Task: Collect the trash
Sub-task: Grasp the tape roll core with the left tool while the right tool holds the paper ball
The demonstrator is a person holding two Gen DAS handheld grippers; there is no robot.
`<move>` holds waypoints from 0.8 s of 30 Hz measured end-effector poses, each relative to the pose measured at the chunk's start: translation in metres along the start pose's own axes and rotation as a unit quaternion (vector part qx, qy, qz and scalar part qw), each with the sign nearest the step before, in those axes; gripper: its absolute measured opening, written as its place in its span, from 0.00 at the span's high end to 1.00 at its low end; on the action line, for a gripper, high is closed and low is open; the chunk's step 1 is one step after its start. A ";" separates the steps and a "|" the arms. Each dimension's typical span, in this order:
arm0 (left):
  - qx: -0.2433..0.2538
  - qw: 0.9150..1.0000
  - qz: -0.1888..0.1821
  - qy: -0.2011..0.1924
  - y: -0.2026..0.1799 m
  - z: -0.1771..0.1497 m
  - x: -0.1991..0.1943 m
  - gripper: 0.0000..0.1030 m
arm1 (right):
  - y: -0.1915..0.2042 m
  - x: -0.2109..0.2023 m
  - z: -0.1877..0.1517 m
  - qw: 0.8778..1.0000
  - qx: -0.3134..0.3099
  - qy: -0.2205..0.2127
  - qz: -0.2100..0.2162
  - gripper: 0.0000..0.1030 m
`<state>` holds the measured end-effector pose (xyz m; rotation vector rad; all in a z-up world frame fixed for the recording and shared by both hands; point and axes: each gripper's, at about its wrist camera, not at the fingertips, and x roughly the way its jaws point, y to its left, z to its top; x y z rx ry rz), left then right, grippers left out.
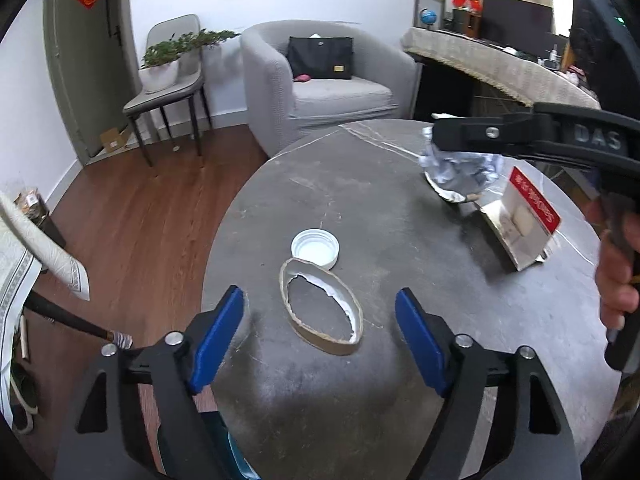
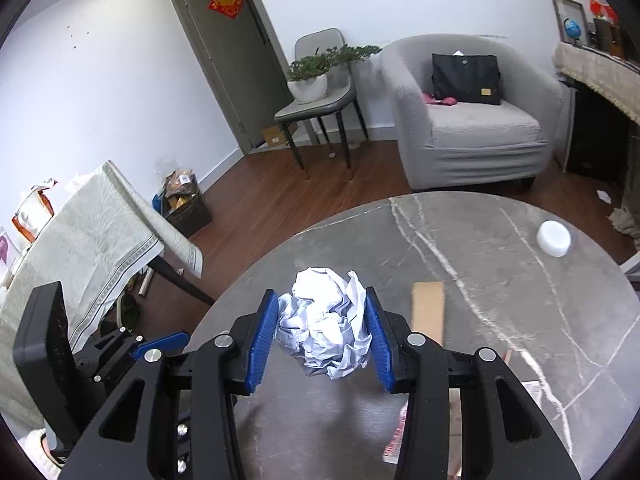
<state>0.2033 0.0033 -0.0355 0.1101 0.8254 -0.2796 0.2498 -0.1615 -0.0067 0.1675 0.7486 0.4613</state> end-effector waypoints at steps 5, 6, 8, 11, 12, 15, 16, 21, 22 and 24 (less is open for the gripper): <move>-0.011 1.000 0.020 0.004 -0.002 0.001 0.010 0.34 | -0.009 -0.005 0.001 1.000 0.014 -0.008 -0.001 0.57; -0.015 1.000 0.024 0.008 -0.001 0.001 0.012 0.35 | -0.010 -0.005 0.002 1.000 0.017 -0.010 -0.001 0.57; -0.018 0.999 0.029 0.017 -0.001 0.001 0.013 0.38 | -0.010 -0.007 0.003 1.000 0.016 -0.014 -0.002 0.57; -0.015 0.999 0.041 0.014 -0.002 0.002 0.011 0.47 | -0.008 -0.007 0.003 1.000 0.014 -0.017 -0.004 0.57; -0.013 0.999 0.044 0.015 -0.002 0.003 0.011 0.54 | -0.007 -0.008 0.002 1.000 0.015 -0.017 -0.004 0.57; -0.017 0.999 0.040 0.016 -0.003 0.002 0.011 0.58 | -0.006 -0.008 0.000 1.000 0.018 -0.017 -0.002 0.57; -0.018 0.999 0.035 0.018 -0.002 0.001 0.009 0.59 | -0.006 -0.009 0.000 1.000 0.018 -0.017 -0.001 0.57; -0.026 0.999 0.025 -0.002 0.001 -0.005 -0.008 0.59 | -0.001 -0.010 -0.003 1.000 0.013 -0.020 0.008 0.57; -0.029 0.999 0.024 -0.005 0.000 -0.007 -0.011 0.59 | -0.001 -0.011 -0.005 1.000 0.016 -0.020 0.010 0.57; -0.039 0.999 0.015 -0.015 0.005 -0.011 -0.019 0.58 | 0.002 -0.012 -0.007 1.000 0.019 -0.021 0.012 0.57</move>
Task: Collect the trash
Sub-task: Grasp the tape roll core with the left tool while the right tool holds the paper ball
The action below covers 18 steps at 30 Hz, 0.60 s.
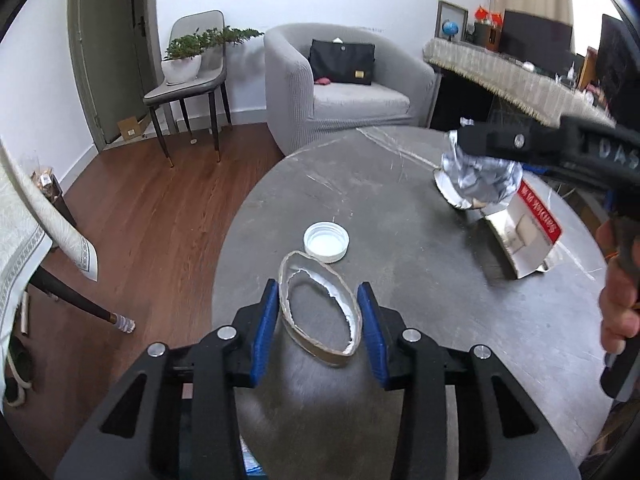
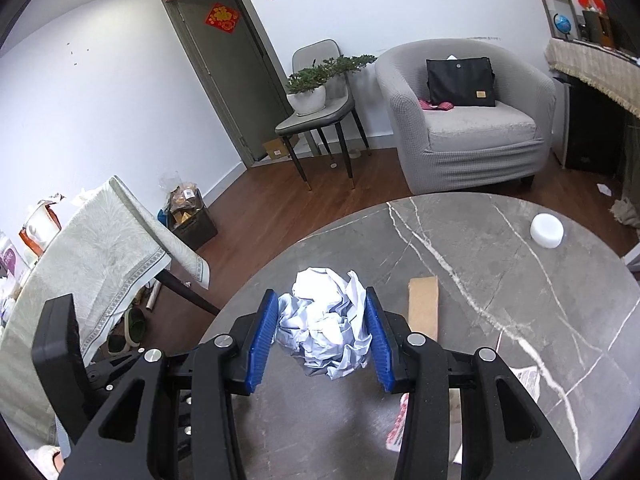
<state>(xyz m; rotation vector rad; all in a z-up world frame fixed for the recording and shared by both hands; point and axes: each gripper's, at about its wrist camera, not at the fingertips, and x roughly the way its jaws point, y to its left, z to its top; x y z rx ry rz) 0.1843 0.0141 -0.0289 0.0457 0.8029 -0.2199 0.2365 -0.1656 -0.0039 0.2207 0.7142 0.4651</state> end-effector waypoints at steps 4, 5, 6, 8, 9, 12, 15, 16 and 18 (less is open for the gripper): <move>-0.008 1.000 0.001 -0.005 0.010 -0.011 -0.012 0.58 | 0.010 -0.004 -0.010 1.000 -0.003 -0.006 0.013 0.57; -0.012 1.000 0.005 -0.006 0.016 -0.016 -0.015 0.58 | 0.015 -0.005 -0.013 1.000 -0.007 -0.006 0.014 0.57; -0.014 1.000 0.008 -0.006 0.019 -0.019 -0.018 0.58 | 0.022 -0.005 -0.017 1.000 -0.015 -0.003 0.012 0.57; -0.022 1.000 0.011 -0.006 0.028 -0.027 -0.025 0.58 | 0.034 -0.004 -0.025 1.000 -0.024 0.001 0.011 0.57; -0.027 1.000 0.011 -0.006 0.034 -0.032 -0.029 0.58 | 0.039 -0.003 -0.028 1.000 -0.028 0.005 0.012 0.57; -0.038 0.999 0.018 -0.002 0.050 -0.045 -0.037 0.58 | 0.056 0.000 -0.038 0.999 -0.037 0.011 0.013 0.57; -0.050 0.999 0.021 -0.002 0.064 -0.060 -0.048 0.58 | 0.072 0.002 -0.048 0.999 -0.040 0.013 0.020 0.57; -0.051 0.998 0.024 -0.004 0.069 -0.065 -0.053 0.58 | 0.077 0.003 -0.051 0.999 -0.039 0.013 0.023 0.57; -0.049 0.998 0.032 -0.003 0.077 -0.076 -0.061 0.58 | 0.090 0.006 -0.058 0.999 -0.040 0.015 0.030 0.57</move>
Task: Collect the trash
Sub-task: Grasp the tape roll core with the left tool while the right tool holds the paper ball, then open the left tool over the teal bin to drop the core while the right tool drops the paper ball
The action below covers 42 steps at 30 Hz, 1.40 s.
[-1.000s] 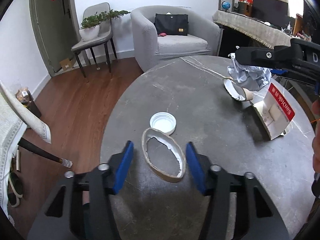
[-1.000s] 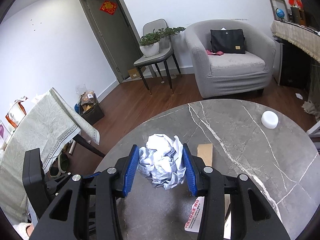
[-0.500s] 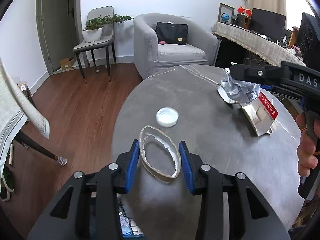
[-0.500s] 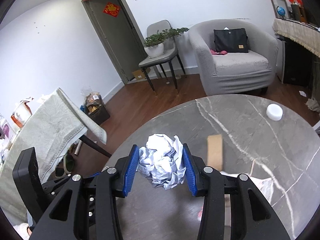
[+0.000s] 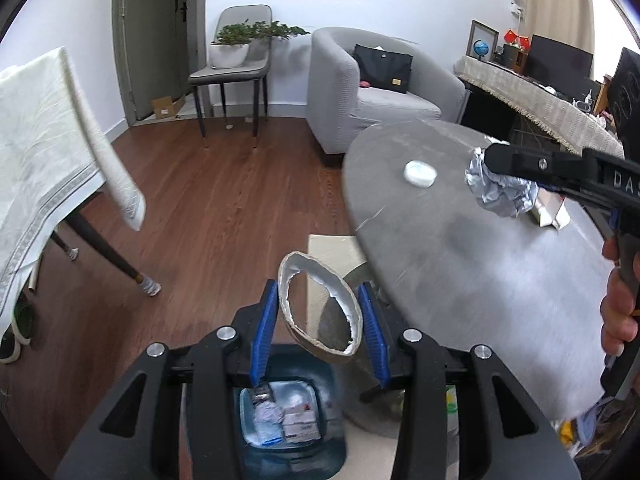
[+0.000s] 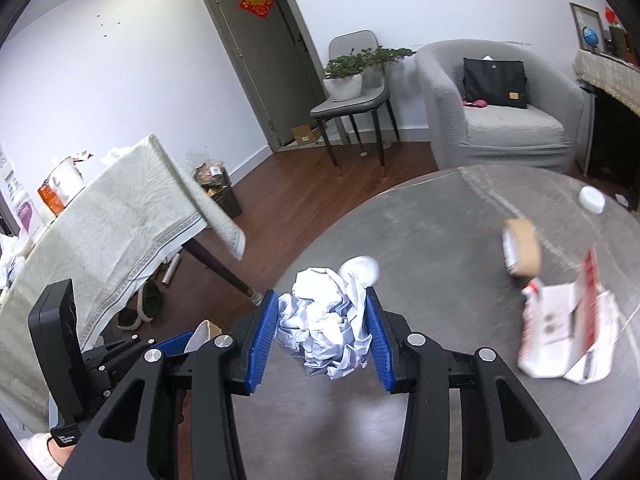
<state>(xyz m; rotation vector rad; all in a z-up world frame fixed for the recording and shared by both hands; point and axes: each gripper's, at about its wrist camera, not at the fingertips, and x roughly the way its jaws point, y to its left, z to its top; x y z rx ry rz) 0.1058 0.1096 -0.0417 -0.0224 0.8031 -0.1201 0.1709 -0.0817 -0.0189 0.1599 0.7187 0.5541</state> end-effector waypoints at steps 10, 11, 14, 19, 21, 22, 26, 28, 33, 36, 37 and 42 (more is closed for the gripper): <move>-0.018 0.997 0.011 0.070 0.047 -0.058 0.011 0.58 | 0.062 0.017 -0.028 0.999 -0.037 0.025 0.021 0.57; -0.017 0.997 0.008 0.078 0.051 -0.064 0.015 0.58 | 0.070 0.020 -0.031 0.998 -0.043 0.029 0.022 0.57; -0.007 0.995 0.019 0.101 0.059 -0.082 0.029 0.58 | 0.087 0.027 -0.039 0.997 -0.060 0.040 0.025 0.57; -0.018 0.989 0.020 0.145 0.075 -0.106 0.047 0.58 | 0.109 0.040 -0.046 0.995 -0.076 0.054 0.031 0.57; -0.030 0.987 0.012 0.160 0.082 -0.113 0.052 0.58 | 0.115 0.045 -0.046 0.995 -0.080 0.058 0.033 0.57; -0.034 0.985 0.009 0.167 0.083 -0.117 0.055 0.58 | 0.119 0.048 -0.046 0.994 -0.082 0.060 0.034 0.57; -0.044 0.980 0.001 0.193 0.090 -0.127 0.065 0.57 | 0.130 0.058 -0.049 0.993 -0.092 0.067 0.038 0.57; -0.047 0.978 -0.005 0.203 0.094 -0.131 0.070 0.56 | 0.136 0.066 -0.051 0.992 -0.096 0.075 0.038 0.57; -0.051 0.979 -0.003 0.200 0.106 -0.134 0.063 0.37 | 0.146 0.080 -0.056 0.990 -0.102 0.088 0.036 0.57; -0.054 0.981 0.008 0.185 0.119 -0.130 0.053 0.34 | 0.149 0.090 -0.060 0.989 -0.104 0.100 0.034 0.57; -0.057 0.982 0.011 0.178 0.124 -0.129 0.049 0.34 | 0.150 0.093 -0.062 0.988 -0.105 0.105 0.033 0.57; -0.073 0.987 0.020 0.141 0.146 -0.118 0.027 0.27 | 0.157 0.111 -0.075 0.984 -0.115 0.130 0.031 0.57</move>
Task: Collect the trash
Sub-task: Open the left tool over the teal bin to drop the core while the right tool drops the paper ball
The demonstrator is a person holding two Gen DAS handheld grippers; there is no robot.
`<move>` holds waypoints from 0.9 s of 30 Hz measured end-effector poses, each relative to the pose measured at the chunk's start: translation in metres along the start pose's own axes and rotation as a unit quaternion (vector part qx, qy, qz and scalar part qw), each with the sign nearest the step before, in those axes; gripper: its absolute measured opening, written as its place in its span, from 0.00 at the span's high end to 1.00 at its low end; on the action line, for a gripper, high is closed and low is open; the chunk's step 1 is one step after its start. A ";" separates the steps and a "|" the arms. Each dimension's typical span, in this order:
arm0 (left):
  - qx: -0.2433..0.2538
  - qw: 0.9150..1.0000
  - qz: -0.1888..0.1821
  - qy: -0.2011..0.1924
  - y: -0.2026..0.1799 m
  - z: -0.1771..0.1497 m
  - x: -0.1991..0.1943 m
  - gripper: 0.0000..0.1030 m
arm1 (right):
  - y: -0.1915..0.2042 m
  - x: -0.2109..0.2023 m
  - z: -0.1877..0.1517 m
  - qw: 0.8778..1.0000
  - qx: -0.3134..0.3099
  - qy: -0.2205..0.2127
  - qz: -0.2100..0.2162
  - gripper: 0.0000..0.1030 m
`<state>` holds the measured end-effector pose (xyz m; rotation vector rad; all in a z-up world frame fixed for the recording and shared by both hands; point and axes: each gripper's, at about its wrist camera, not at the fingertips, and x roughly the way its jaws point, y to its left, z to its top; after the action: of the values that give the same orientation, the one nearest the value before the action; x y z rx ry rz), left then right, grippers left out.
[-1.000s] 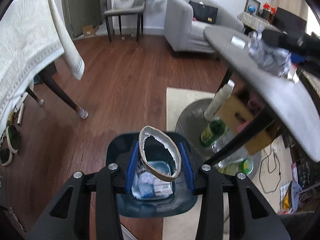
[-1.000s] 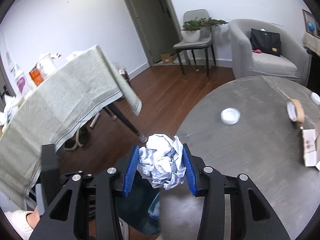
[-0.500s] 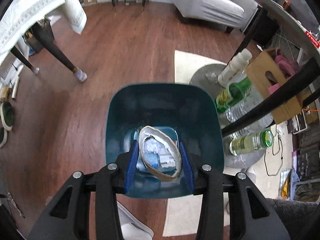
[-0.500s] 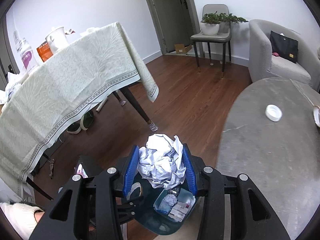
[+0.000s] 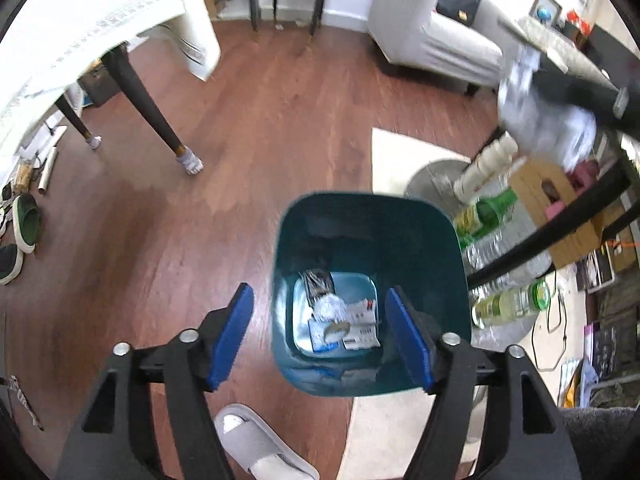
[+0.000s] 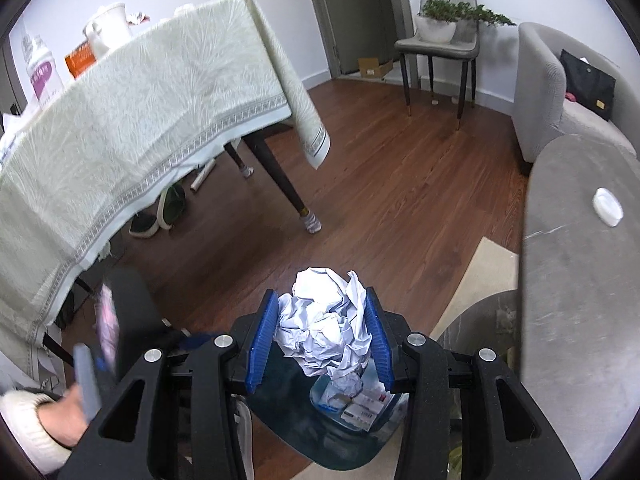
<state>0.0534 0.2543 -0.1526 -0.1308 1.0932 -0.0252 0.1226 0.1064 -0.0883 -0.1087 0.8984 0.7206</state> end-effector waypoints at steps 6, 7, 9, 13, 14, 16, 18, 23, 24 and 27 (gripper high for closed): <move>-0.016 0.999 0.007 -0.040 0.016 0.009 -0.029 0.23 | 0.007 0.026 -0.008 0.999 -0.009 0.031 -0.002 0.57; -0.018 0.999 0.007 -0.044 0.018 0.010 -0.032 0.23 | 0.008 0.031 -0.009 0.999 -0.010 0.036 -0.003 0.57; -0.017 0.999 0.001 -0.049 0.019 0.011 -0.040 0.24 | 0.007 0.039 -0.013 0.999 -0.008 0.047 -0.006 0.57; -0.011 0.997 0.003 -0.072 0.017 0.014 -0.059 0.28 | 0.006 0.055 -0.020 0.998 -0.006 0.068 -0.011 0.57; -0.013 0.997 0.001 -0.077 0.017 0.015 -0.061 0.31 | 0.006 0.060 -0.023 0.997 -0.005 0.075 -0.011 0.57; -0.017 0.996 -0.007 -0.085 0.017 0.016 -0.069 0.35 | 0.006 0.069 -0.026 0.996 -0.005 0.085 -0.013 0.57; -0.017 0.996 -0.012 -0.092 0.013 0.018 -0.076 0.41 | 0.006 0.077 -0.031 0.995 -0.005 0.095 -0.015 0.57; -0.015 0.993 -0.023 -0.112 0.002 0.022 -0.093 0.47 | 0.002 0.098 -0.044 0.992 0.011 0.126 -0.007 0.57; -0.014 0.993 -0.025 -0.115 0.001 0.023 -0.096 0.48 | 0.001 0.102 -0.045 0.991 0.009 0.131 -0.009 0.57; -0.013 0.991 -0.033 -0.131 -0.006 0.028 -0.107 0.49 | 0.001 0.113 -0.054 0.989 0.004 0.149 -0.017 0.57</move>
<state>0.0288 0.2597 -0.0445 -0.1895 0.8259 -0.0519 0.1310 0.1466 -0.2067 -0.2300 1.1820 0.6786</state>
